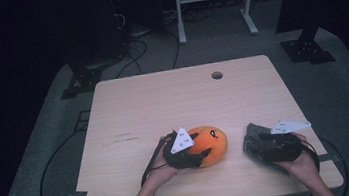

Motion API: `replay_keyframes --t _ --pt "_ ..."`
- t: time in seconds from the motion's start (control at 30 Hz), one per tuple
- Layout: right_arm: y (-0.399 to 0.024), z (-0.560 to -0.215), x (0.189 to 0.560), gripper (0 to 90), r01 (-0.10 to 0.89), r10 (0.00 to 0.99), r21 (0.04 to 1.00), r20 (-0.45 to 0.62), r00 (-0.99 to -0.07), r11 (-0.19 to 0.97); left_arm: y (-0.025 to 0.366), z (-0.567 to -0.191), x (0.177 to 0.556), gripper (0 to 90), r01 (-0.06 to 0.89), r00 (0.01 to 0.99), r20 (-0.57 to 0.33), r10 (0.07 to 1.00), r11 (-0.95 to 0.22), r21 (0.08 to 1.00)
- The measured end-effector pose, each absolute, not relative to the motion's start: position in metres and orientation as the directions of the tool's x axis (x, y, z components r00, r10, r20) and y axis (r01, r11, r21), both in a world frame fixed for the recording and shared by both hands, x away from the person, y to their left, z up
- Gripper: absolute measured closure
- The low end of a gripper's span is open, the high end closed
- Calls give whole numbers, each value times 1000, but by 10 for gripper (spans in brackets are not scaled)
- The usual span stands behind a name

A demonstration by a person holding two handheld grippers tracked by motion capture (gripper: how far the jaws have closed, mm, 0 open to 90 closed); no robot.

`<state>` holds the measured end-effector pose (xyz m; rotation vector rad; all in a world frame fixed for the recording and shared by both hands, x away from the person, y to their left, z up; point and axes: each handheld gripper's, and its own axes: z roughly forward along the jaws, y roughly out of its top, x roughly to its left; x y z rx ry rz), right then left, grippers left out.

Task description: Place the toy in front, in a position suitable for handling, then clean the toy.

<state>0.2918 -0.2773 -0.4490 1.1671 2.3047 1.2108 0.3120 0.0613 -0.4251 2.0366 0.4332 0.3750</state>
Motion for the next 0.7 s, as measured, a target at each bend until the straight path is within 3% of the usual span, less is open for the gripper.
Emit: replay_keyframes --t 0.23,0.7 --pt "-282 -448 290 310 527 774 790 110 -623 312 75 -403 310 251 128 920 22 391 -354 926" --pt "-283 -450 294 309 534 781 785 106 -615 314 94 -398 316 171 131 915 21 402 -346 929"
